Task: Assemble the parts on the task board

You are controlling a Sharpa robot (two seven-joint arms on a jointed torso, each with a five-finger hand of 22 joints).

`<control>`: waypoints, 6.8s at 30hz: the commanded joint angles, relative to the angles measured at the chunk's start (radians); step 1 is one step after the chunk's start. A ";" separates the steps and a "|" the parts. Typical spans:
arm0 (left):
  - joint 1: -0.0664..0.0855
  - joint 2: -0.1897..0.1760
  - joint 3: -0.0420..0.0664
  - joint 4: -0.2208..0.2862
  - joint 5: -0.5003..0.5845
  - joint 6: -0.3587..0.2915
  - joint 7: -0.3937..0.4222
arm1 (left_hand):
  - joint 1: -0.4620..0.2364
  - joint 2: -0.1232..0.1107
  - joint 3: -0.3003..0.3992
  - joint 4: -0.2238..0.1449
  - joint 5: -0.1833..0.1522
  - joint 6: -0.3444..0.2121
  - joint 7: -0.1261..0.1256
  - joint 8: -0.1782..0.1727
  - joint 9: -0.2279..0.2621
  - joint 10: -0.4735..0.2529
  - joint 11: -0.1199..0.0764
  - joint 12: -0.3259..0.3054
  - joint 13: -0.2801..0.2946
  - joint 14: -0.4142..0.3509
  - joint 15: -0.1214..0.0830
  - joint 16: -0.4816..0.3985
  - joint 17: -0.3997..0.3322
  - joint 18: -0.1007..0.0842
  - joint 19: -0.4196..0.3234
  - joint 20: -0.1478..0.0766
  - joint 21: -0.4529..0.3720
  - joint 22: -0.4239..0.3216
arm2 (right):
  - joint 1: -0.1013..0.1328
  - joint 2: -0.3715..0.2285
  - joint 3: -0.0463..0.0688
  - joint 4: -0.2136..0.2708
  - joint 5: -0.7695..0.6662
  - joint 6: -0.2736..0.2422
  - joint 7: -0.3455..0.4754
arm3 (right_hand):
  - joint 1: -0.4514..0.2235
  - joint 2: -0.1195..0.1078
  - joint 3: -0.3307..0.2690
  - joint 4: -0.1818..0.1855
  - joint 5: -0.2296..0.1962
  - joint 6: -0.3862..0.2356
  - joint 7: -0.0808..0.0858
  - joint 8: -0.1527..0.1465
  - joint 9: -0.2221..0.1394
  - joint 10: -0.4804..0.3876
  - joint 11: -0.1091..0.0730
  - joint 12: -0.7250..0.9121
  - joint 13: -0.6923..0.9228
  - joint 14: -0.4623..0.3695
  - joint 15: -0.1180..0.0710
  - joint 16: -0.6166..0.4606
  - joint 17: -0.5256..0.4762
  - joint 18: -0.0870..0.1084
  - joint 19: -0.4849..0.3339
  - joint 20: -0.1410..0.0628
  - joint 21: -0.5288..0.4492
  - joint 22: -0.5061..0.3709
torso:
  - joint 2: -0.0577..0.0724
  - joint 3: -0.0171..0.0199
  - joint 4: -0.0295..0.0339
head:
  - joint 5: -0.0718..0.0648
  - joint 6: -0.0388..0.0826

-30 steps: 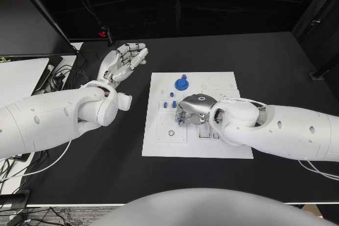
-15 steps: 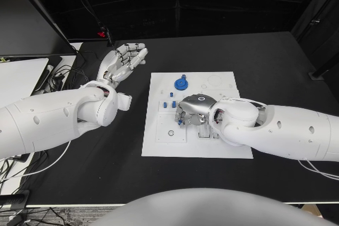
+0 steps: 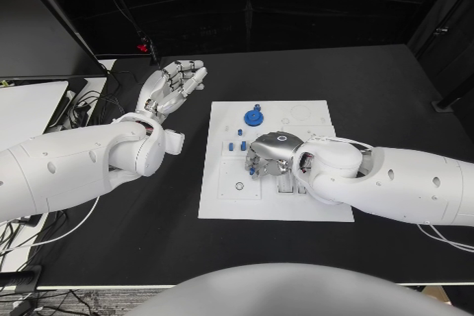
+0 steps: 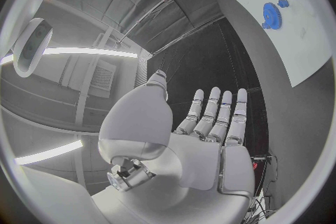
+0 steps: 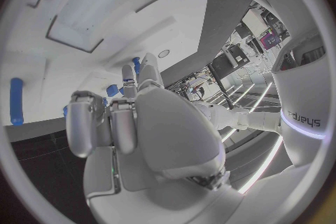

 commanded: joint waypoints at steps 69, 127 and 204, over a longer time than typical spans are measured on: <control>0.000 0.003 0.001 -0.009 0.001 0.016 0.098 | -0.001 0.014 -0.008 0.000 0.006 -0.008 0.153 0.012 -0.003 -0.011 0.000 0.011 -0.003 -0.006 -0.002 0.009 -0.006 0.002 0.007 -0.001 0.007 0.001 | 0.093 -0.212 0.000 -0.028 0.129 -0.056 0.021 | -0.265 -0.144 0.189 0.001 0.001 -0.148 0.045 -0.034 0.003 -0.132 0.034 0.020 0.007 0.062 0.036 -0.042 0.032 0.007 0.052 0.034 0.005 0.205 | -0.004 -0.0022 -0.0033 | -0.021 0.000; -0.002 -0.001 0.001 -0.007 0.001 0.018 0.096 | 0.000 0.021 -0.010 0.000 0.008 -0.009 0.153 0.015 -0.004 -0.012 0.000 0.015 -0.005 -0.007 -0.002 0.013 -0.011 0.002 0.007 -0.001 0.007 -0.001 | 0.082 -0.194 0.001 -0.001 0.001 -0.113 -0.067 | -0.050 -0.049 0.265 -0.016 0.001 0.093 -0.026 0.041 0.024 0.091 -0.035 0.038 0.000 0.076 -0.019 -0.013 0.095 -0.008 0.079 -0.016 0.058 0.234 | -0.005 -0.0031 -0.0043 | -0.025 0.000; -0.005 0.003 0.001 -0.003 0.001 0.014 0.093 | 0.001 0.025 -0.012 -0.001 0.009 -0.010 0.153 0.018 -0.006 -0.013 0.000 0.018 -0.006 -0.007 -0.002 0.016 -0.014 0.002 0.007 -0.001 0.008 -0.001 | 0.018 0.049 0.001 0.015 -0.107 0.059 0.161 | -0.031 -0.044 0.270 -0.006 0.001 0.094 -0.021 0.027 0.018 0.091 -0.029 0.004 -0.001 0.079 -0.014 -0.006 0.113 -0.008 0.078 -0.014 0.057 0.234 | -0.004 -0.0028 -0.0029 | 0.021 0.000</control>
